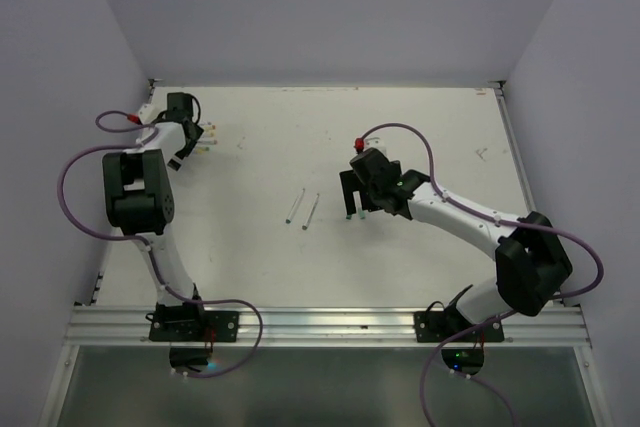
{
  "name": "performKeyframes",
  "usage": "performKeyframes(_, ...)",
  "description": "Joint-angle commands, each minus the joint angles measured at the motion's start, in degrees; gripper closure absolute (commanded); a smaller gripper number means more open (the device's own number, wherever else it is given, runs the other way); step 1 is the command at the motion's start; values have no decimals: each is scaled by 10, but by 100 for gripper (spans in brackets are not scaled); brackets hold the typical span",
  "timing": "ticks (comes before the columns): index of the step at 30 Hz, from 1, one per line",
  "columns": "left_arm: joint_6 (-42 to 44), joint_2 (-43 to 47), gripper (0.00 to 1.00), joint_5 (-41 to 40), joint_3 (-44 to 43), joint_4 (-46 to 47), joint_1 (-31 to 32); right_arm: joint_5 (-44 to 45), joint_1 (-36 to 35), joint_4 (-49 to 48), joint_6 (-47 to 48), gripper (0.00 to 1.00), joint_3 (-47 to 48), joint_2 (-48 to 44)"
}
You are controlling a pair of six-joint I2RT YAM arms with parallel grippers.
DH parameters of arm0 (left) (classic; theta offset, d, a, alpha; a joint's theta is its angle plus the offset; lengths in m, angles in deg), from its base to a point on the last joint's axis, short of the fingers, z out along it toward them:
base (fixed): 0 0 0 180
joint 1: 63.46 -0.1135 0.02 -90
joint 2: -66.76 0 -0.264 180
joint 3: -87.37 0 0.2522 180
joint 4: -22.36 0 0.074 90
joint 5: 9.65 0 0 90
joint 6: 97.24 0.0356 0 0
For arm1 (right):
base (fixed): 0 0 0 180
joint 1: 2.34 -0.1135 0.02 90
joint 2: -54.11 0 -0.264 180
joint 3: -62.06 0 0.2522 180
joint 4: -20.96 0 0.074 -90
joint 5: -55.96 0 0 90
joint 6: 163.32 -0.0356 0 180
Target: Open the pen caps
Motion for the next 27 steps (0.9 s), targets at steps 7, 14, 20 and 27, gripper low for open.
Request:
performKeyframes(7,-46,-60,10,-54,-78,-75,-5,-9,-1,-18,7,1,-9,-23)
performKeyframes(14,-49,-71,11,-59,-80,-76,-5,-4,-1,-16,6,1,-11,-28)
performKeyframes(20,-59,-79,11,-70,-83,-104,-5,0,-1,-18,5,1,-13,-38)
performKeyframes(27,-57,-80,11,-65,-66,-96,-5,5,-1,-19,4,2,-15,-41)
